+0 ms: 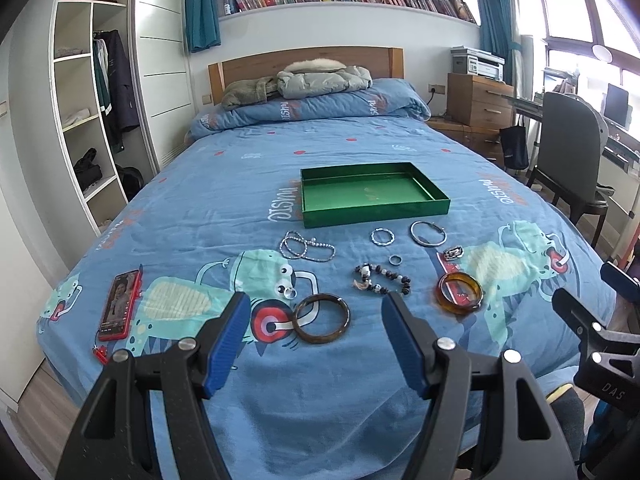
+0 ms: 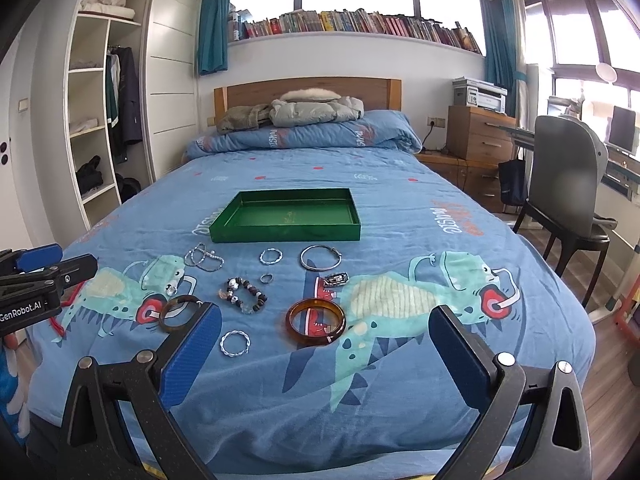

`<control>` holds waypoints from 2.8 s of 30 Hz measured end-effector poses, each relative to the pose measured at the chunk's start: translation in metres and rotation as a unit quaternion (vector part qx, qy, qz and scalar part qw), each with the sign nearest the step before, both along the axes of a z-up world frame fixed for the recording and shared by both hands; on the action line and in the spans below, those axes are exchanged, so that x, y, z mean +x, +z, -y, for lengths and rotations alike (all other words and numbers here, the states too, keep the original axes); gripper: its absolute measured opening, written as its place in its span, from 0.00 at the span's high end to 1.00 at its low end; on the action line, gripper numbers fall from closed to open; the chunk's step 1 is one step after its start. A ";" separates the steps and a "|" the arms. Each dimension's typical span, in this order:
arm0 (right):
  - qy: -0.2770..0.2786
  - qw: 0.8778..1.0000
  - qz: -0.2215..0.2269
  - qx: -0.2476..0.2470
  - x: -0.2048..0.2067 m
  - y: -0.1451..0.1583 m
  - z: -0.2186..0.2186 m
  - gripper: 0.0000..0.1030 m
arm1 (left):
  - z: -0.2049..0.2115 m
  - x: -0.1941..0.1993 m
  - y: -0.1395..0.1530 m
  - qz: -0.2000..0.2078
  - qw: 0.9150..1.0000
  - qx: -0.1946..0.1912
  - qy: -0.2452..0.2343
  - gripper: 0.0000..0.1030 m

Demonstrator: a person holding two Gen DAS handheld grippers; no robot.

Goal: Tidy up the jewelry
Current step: 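Move both tools toward the jewelry laid out on the duvet, then grasp the twisted silver hoop with the left tool while the right tool grasps the amber bangle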

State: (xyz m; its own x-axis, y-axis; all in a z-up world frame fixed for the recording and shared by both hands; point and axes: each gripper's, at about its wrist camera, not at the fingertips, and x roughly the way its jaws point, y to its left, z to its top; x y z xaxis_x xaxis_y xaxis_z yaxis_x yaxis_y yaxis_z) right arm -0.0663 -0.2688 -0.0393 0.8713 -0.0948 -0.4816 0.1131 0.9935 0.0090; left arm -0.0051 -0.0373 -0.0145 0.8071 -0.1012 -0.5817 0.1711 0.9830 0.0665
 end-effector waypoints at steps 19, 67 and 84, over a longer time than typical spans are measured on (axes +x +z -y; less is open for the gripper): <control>0.020 1.000 -0.009 -0.015 0.008 0.004 0.013 0.10 | 0.025 0.008 -0.005 -0.014 1.000 -0.007 -0.004 0.36; 0.070 0.986 -0.147 0.028 0.125 -0.089 0.049 0.50 | 0.055 0.095 -0.129 -0.186 0.979 -0.050 -0.060 0.54; 0.135 0.966 -0.216 0.032 0.175 -0.126 0.049 0.74 | 0.076 0.113 -0.157 -0.218 0.973 -0.029 -0.067 0.69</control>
